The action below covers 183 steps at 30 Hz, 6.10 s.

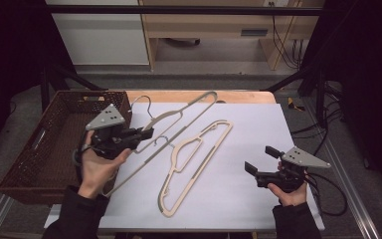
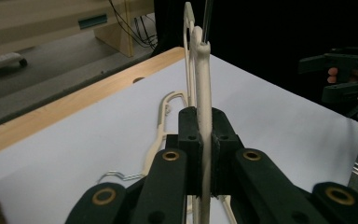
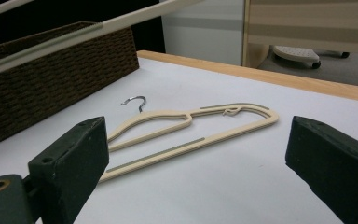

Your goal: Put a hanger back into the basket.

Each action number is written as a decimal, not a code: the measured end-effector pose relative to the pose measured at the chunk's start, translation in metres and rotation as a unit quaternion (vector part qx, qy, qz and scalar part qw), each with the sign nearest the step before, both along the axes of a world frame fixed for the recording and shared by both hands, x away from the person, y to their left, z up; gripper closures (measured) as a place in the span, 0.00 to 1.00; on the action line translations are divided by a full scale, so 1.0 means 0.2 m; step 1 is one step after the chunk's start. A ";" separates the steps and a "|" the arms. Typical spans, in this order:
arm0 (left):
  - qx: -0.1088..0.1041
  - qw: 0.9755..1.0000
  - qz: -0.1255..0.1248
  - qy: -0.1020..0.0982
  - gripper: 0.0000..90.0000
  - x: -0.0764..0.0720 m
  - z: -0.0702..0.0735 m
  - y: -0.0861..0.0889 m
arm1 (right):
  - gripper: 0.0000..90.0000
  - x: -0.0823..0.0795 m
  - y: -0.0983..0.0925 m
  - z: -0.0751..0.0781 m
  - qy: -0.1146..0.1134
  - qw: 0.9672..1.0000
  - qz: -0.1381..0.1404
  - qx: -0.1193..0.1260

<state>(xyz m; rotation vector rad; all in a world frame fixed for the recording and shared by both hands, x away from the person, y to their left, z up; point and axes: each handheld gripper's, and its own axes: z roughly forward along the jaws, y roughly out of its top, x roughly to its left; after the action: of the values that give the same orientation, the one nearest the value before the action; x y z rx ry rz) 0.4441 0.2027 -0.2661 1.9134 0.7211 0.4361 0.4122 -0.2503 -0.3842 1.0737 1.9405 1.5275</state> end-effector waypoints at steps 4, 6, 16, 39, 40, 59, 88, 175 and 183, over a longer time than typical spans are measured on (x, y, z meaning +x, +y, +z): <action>0.002 1.000 0.005 -0.006 0.95 0.03 0.04 0.12 | 0.06 0.00 0.00 0.00 -0.002 1.000 -0.004 -0.001; -0.001 1.000 0.015 -0.004 0.95 0.06 0.05 0.21 | 0.06 0.00 -0.01 0.00 -0.003 1.000 -0.005 -0.003; 0.004 0.998 0.052 -0.020 0.95 0.16 0.10 0.46 | 0.05 0.00 -0.01 0.02 -0.005 1.000 -0.002 -0.001; 0.014 0.994 0.108 -0.001 0.95 0.31 -0.14 1.02 | 0.04 0.01 0.00 -0.01 0.006 1.000 -0.013 -0.017; 0.013 0.994 0.109 0.003 0.95 0.31 -0.15 1.03 | 0.04 0.01 0.00 -0.01 0.006 1.000 -0.013 -0.018; 0.049 0.987 0.144 0.054 0.95 0.30 -0.30 1.17 | 0.04 0.02 0.01 -0.02 0.012 1.000 -0.015 -0.022; 0.045 0.972 0.228 0.046 0.62 0.17 -0.36 1.09 | 0.04 0.01 0.01 0.00 0.004 1.000 -0.011 -0.019; 0.126 0.977 0.013 0.172 0.55 0.12 -1.01 -0.32 | 0.04 0.04 0.08 -0.04 0.018 0.999 0.013 -0.029; 0.143 0.975 0.050 0.164 0.71 0.11 -1.01 -0.35 | 0.04 0.05 0.11 -0.05 0.022 0.999 0.018 -0.040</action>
<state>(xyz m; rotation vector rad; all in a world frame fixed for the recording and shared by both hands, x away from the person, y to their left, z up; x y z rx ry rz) 0.4662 0.1325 -0.4687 2.2577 1.0181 0.3004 0.4222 -0.2283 -0.3937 1.0529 2.0417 1.4437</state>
